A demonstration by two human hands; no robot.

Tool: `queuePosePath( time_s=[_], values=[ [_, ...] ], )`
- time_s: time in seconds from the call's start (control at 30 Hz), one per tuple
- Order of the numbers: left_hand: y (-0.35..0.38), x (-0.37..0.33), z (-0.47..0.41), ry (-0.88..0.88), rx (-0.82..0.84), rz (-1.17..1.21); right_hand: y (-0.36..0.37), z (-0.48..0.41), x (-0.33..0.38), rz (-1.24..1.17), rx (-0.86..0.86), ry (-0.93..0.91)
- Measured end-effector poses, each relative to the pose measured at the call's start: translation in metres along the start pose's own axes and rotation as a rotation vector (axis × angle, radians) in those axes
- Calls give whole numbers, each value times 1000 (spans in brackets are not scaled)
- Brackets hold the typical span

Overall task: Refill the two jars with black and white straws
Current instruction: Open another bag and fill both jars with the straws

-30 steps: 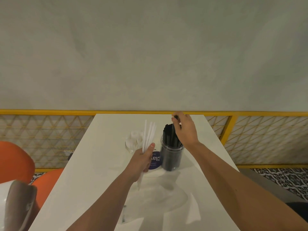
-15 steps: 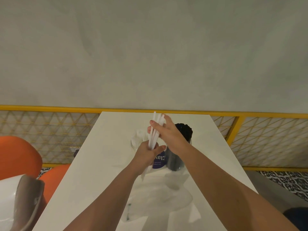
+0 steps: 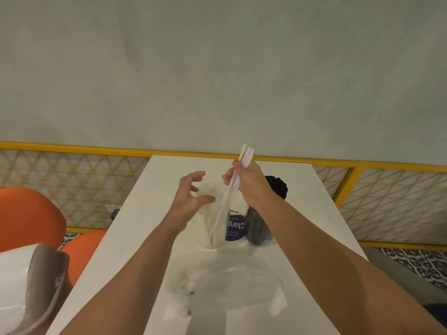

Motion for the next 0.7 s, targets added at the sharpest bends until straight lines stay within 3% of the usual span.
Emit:
queuePosePath(
  time_s=[0.13, 0.4, 0.7],
  values=[
    [-14, 18, -3, -34, -61, -39, -9, -15, 11, -90, -97, 11],
    [5, 54, -4, -228, 190, -96, -9, -29, 17, -182, -224, -48],
    [10, 65, -10, -233, 181, -95, 2, -24, -17, 29, -153, -187]
  ],
)
Point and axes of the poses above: each hand's wrist, its own z-axis away from the middle knuckle, its own y-axis out of the palm, x = y × z, the point moved 5 cm from there along -z, towards the middle knuckle, and after that the axes turned 11 degrees about y, right-handed, at the moved point
